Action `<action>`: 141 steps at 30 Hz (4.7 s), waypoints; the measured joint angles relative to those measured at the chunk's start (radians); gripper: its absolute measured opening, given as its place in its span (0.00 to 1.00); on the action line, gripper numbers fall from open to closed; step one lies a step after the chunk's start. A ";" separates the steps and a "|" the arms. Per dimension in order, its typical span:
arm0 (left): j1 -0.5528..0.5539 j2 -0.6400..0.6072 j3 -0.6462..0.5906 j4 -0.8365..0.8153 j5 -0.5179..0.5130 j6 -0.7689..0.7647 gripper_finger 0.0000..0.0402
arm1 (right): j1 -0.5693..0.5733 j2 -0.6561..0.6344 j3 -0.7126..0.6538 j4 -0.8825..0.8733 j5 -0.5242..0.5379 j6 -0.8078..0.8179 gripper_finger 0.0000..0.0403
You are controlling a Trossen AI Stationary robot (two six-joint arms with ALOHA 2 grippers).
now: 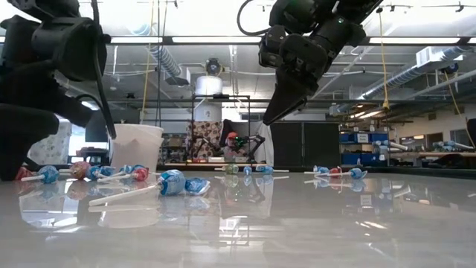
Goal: Sort candy by brand, put in halloween buckets
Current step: Put the left small red sucker into the left orange bucket, then put the left red sucker into the left orange bucket
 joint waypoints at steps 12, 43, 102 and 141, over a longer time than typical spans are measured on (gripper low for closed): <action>0.000 0.005 0.045 -0.019 -0.046 0.062 0.09 | 0.000 0.000 0.000 -0.007 0.000 0.000 0.20; -0.468 0.041 0.830 -0.544 0.495 0.043 0.05 | 0.015 0.000 0.000 0.000 0.004 0.019 0.20; 0.086 0.226 0.354 -0.127 -0.207 0.187 0.53 | 0.019 0.064 0.000 0.028 0.026 0.027 0.26; 0.135 0.222 0.208 0.076 -0.073 0.746 0.67 | 0.017 0.063 0.000 0.020 0.026 0.034 0.26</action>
